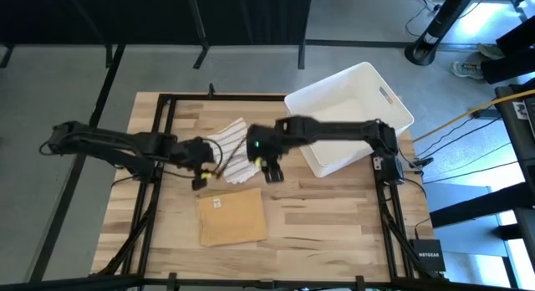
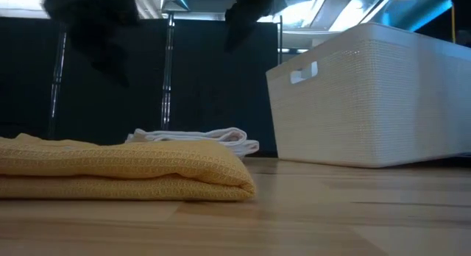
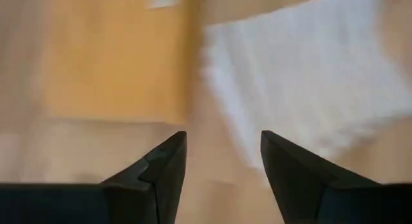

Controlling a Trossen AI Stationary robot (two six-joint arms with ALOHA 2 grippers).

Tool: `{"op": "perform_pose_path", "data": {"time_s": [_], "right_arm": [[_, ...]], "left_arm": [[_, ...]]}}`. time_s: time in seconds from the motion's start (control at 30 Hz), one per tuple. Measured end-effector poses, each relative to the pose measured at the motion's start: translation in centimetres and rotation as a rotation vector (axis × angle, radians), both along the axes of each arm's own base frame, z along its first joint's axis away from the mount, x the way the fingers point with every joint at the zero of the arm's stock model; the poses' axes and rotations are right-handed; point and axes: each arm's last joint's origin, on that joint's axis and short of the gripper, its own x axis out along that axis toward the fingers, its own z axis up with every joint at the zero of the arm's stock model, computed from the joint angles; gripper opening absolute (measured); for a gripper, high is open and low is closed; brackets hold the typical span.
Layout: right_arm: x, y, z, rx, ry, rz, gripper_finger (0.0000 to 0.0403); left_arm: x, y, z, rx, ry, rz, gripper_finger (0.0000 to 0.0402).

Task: Fold towel
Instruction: Stack the yellow towel on top of the white towel

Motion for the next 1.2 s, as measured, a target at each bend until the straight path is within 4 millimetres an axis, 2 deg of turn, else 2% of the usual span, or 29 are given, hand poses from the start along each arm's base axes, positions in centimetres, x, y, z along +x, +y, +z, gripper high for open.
{"op": "perform_pose_path", "data": {"time_s": [0.1, 0.37, 0.53, 0.67, 0.8, 0.9, 1.03, 1.2], "right_arm": [[-0.1, 2.8, -1.4, 0.081, 0.053, 0.042, 0.0202], [-0.8, 9.5, -7.2, 0.100, 0.098, 0.098, 0.0202], [-2.3, 12.7, -11.1, 0.146, 0.144, -0.022, 0.0202], [-3.7, 15.1, -13.0, 0.152, 0.104, -0.185, 0.0202], [-5.8, 16.8, -13.1, 0.093, -0.035, -0.438, 0.0202], [-7.0, 17.7, -13.7, 0.133, -0.181, -0.631, 0.0202], [-7.4, 18.2, -15.7, 0.350, -0.302, -0.796, 0.0202], [-7.5, 17.4, -18.5, 0.611, -0.416, -0.960, 0.0202]], "left_arm": [[-0.1, -1.4, -0.4, -0.038, 0.035, -0.046, 0.0199], [-0.1, -4.9, -1.3, -0.076, 0.096, -0.156, 0.0198], [0.0, -7.1, -2.3, -0.104, 0.140, -0.176, 0.0198], [0.0, -8.7, -3.3, -0.107, 0.186, -0.168, 0.0198], [-0.2, -10.1, -4.2, -0.100, 0.218, -0.158, 0.0198], [-0.4, -11.0, -4.8, -0.066, 0.231, -0.157, 0.0198], [-0.2, -12.3, -5.6, -0.047, 0.220, -0.187, 0.0198], [-0.1, -14.0, -7.0, -0.038, 0.222, -0.242, 0.0198]]}}
